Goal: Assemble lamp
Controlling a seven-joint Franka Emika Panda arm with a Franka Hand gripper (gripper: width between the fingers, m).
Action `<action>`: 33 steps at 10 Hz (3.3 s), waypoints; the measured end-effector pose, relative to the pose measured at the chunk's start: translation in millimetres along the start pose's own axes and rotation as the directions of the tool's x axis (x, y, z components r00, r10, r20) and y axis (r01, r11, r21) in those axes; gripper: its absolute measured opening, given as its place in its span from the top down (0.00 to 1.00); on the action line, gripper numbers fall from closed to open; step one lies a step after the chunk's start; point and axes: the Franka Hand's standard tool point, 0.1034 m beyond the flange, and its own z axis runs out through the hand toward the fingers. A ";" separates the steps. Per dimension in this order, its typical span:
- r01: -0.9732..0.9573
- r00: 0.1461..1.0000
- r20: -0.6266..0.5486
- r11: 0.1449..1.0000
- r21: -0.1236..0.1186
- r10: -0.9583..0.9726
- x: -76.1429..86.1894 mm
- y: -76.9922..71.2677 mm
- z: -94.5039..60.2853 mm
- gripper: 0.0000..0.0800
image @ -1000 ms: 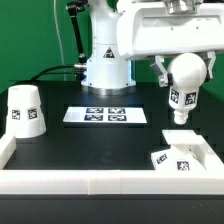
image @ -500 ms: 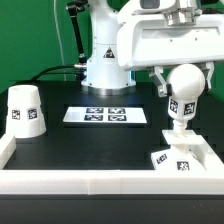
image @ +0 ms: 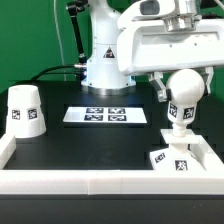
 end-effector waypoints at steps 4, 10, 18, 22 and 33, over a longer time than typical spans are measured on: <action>0.000 0.999 -0.048 1.000 -0.027 -0.002 0.9 3.0 3.8 0.28; 0.004 0.997 -0.078 0.999 -0.037 -0.006 8.6 1.8 0.7 0.28; 0.004 0.977 -0.209 0.993 -0.119 -0.029 11.7 21.1 -14.2 0.28; -0.006 0.978 -0.208 0.994 -0.113 -0.018 10.9 19.2 -14.0 0.28; -0.019 0.984 -0.178 0.997 -0.075 0.006 5.9 10.9 -11.3 0.28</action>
Offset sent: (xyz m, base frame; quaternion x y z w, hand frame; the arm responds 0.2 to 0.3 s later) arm -0.0072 0.0014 -0.0110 -0.0039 0.0302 -0.0105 0.9995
